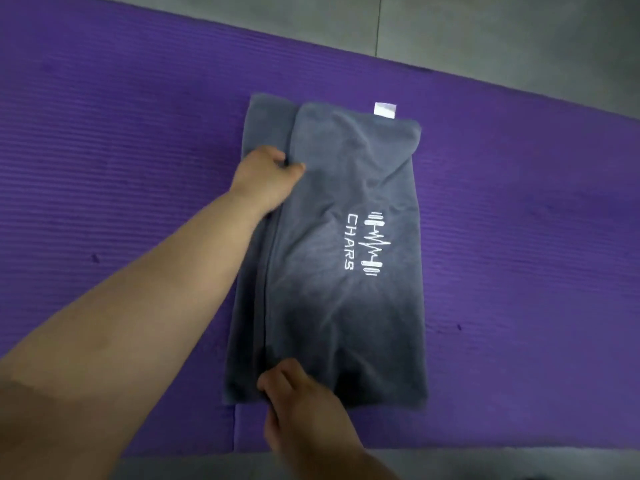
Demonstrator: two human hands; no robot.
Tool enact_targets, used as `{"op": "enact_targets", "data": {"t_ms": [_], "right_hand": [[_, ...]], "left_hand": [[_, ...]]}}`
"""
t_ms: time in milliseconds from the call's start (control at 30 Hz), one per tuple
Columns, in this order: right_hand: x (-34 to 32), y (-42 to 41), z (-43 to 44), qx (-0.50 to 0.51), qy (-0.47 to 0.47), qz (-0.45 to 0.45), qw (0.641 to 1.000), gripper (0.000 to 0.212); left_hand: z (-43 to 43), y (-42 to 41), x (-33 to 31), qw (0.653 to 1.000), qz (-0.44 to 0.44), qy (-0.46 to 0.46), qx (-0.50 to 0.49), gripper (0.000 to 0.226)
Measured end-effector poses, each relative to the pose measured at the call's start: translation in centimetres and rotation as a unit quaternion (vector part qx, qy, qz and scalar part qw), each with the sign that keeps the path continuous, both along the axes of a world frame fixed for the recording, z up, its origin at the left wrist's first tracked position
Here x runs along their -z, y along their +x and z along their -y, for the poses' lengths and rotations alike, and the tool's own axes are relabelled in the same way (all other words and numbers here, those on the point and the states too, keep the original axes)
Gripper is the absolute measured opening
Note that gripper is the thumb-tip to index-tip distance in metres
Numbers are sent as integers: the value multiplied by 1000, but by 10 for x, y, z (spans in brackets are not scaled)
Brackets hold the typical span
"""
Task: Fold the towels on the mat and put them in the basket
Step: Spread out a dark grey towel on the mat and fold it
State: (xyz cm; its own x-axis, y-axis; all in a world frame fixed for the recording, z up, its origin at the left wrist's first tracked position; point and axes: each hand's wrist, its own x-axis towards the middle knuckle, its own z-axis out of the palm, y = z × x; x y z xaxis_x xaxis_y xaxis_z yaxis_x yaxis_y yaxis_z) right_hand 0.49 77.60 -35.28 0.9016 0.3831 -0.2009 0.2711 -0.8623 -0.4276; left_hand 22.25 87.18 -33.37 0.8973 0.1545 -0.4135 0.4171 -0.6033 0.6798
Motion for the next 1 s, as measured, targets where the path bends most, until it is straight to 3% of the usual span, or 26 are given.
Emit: {"op": "enact_targets", "data": {"t_ms": [67,167,233,333,467,567,633,700,800,867,933,1000], "right_hand": [[1,2,-4,3,15,1,1000,22],[6,4,-9,-1,10,12,1000,21],[9,2,-13,15,12,-9,1000,24],[5,5,-19,40,28,-27,998,28],[3,7,-25,5,27,-74,997,21],[5,4,-19,-34,83,-74,993,32],[0,7,-4,-56,137,-38,988,32],[-1,13,22,-34,135,45,989,27],[1,27,64,59,84,107,989,21],[3,34,87,146,50,95,984,28],[4,35,101,276,55,55,958,37],[0,34,104,388,64,22,919,40]], "left_hand": [[3,21,7,1000,4,-24,-13,12],[9,48,17,998,47,-44,14,46],[9,56,15,991,116,-38,47,47],[-7,63,21,980,197,-32,21,46],[-35,50,37,988,153,-30,-10,53],[-39,26,30,982,152,-77,-78,57],[-43,-7,24,977,173,-72,-100,48],[-48,-59,25,981,151,-50,-114,39],[-57,-143,22,992,63,-36,-103,28],[-58,-180,16,993,17,-20,-112,25],[-50,-200,8,992,-17,-19,-120,27],[-33,-207,3,994,-52,-36,-88,42]]}}
